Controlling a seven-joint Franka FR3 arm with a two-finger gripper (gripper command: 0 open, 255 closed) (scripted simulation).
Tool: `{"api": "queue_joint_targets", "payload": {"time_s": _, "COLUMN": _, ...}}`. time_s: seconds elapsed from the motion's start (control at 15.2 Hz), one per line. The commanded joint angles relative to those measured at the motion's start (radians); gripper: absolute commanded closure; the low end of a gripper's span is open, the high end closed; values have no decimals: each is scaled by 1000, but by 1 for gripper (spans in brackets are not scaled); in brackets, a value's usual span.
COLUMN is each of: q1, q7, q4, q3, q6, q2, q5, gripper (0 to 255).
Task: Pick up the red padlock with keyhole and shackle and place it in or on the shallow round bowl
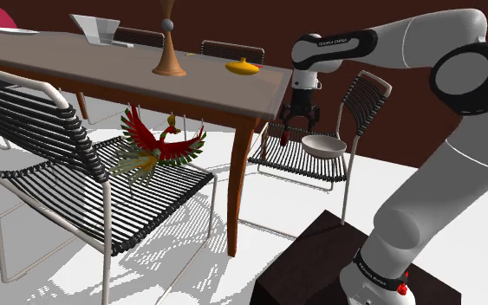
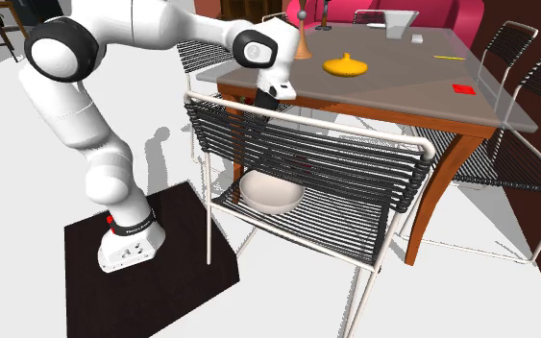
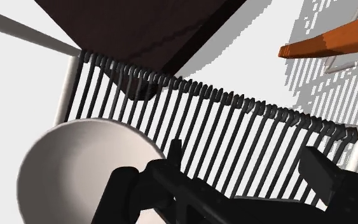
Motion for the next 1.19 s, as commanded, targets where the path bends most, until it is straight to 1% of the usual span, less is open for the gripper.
{"api": "queue_joint_targets", "payload": {"time_s": 0.0, "q1": -16, "q7": 51, "q4": 31, "q3": -11, "q6": 284, "q2": 73, "q5": 3, "gripper": 0}}
{"api": "queue_joint_targets", "payload": {"time_s": 0.4, "q1": -66, "q7": 175, "q4": 188, "q3": -64, "q6": 291, "q2": 254, "q5": 24, "gripper": 0}}
{"api": "queue_joint_targets", "payload": {"time_s": 0.46, "q1": -70, "q7": 183, "q4": 200, "q3": -67, "q6": 291, "q2": 266, "q5": 26, "gripper": 0}}
{"api": "queue_joint_targets", "payload": {"time_s": 0.92, "q1": -68, "q7": 180, "q4": 120, "q3": -65, "q6": 388, "q2": 284, "q5": 31, "gripper": 0}}
{"api": "queue_joint_targets", "payload": {"time_s": 1.12, "q1": -68, "q7": 180, "q4": 120, "q3": -65, "q6": 388, "q2": 284, "q5": 31, "gripper": 0}}
